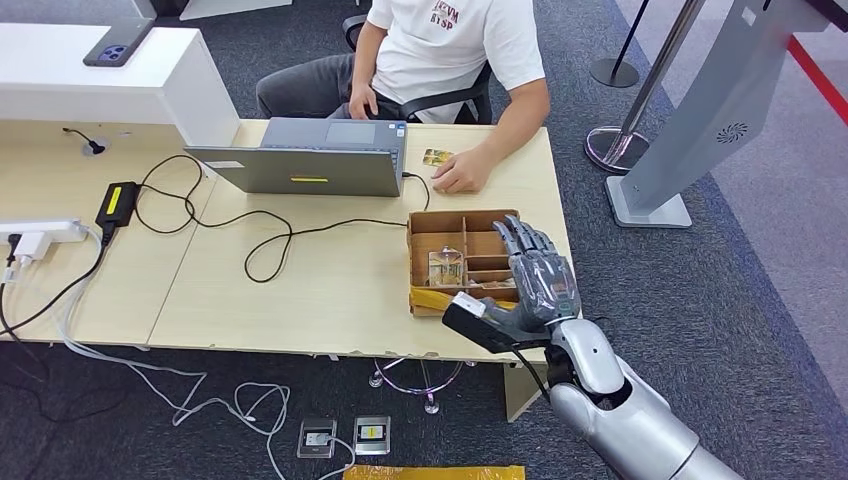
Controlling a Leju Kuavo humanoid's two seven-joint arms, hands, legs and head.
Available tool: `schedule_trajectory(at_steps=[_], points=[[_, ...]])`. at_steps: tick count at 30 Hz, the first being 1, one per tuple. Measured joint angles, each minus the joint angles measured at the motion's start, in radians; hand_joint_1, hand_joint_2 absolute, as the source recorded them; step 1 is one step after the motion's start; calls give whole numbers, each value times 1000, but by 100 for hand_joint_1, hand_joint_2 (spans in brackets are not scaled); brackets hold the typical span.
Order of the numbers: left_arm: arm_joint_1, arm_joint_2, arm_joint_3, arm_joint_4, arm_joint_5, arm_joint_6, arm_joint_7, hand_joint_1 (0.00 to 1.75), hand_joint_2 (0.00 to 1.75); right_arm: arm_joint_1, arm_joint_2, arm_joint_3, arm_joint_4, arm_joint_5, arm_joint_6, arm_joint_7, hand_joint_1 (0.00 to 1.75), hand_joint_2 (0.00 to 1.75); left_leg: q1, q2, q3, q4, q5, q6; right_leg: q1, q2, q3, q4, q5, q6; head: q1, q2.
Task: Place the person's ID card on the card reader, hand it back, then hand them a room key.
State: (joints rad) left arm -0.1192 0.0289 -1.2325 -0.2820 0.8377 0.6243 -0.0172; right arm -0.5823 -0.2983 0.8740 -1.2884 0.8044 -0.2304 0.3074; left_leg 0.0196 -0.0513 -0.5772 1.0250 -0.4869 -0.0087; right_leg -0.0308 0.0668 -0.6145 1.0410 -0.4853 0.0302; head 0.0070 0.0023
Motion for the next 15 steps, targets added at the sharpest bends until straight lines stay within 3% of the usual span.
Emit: schedule_trajectory(at_steps=[15], points=[[0,-10,0,0,16,5,7,0,0,-29,7,40,99,54,1,-2,0,175,0,0,0,0,0,0,0,0,0,0,0,0,0,0]])
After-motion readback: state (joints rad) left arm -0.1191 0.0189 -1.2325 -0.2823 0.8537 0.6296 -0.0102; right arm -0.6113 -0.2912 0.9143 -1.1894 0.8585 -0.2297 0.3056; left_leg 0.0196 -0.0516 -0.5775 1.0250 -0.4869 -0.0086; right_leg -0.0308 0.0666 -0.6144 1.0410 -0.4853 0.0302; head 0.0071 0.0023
